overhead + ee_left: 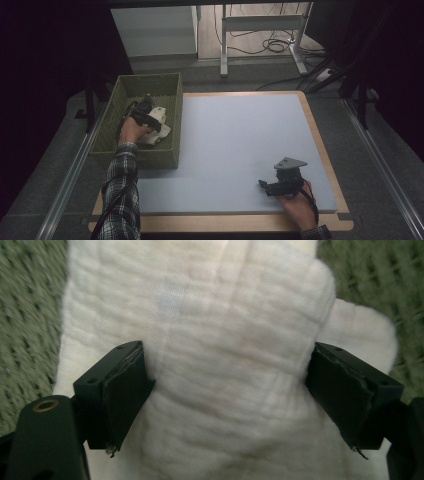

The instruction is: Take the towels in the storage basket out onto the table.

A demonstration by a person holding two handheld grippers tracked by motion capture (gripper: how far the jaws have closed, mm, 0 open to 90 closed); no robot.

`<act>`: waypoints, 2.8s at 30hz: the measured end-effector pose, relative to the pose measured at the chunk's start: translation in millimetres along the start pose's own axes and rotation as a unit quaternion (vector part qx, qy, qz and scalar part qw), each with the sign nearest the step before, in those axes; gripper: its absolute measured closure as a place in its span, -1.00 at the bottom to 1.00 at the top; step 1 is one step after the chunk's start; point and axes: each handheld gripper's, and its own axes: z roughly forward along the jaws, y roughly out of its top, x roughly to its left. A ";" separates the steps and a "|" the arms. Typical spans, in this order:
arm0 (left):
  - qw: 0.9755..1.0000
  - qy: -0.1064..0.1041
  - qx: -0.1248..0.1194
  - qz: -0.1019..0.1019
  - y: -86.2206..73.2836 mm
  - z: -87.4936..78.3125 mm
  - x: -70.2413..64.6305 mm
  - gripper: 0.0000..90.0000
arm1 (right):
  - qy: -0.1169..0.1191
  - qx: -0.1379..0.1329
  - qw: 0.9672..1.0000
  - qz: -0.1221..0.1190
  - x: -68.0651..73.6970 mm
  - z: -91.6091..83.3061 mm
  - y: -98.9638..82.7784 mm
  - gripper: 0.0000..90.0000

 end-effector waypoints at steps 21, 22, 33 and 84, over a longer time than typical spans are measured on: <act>0.999 -0.034 -0.033 -0.013 -5.6 -30.6 8.5 0.65 | 0.000 0.000 1.000 0.000 -0.1 0.1 0.1 -0.86; 0.998 -0.038 -0.038 -0.014 -6.1 -35.9 9.0 0.65 | 0.000 0.000 1.000 0.000 -0.2 0.1 0.0 -0.86; 0.995 -0.068 -0.074 0.001 -16.4 -98.6 10.3 0.64 | 0.000 0.000 1.000 -0.001 -0.2 0.1 0.0 -0.86; 0.969 -0.112 -0.103 0.193 -12.2 -205.5 -122.0 0.58 | 0.000 0.002 1.000 0.000 0.2 -0.3 0.1 -0.86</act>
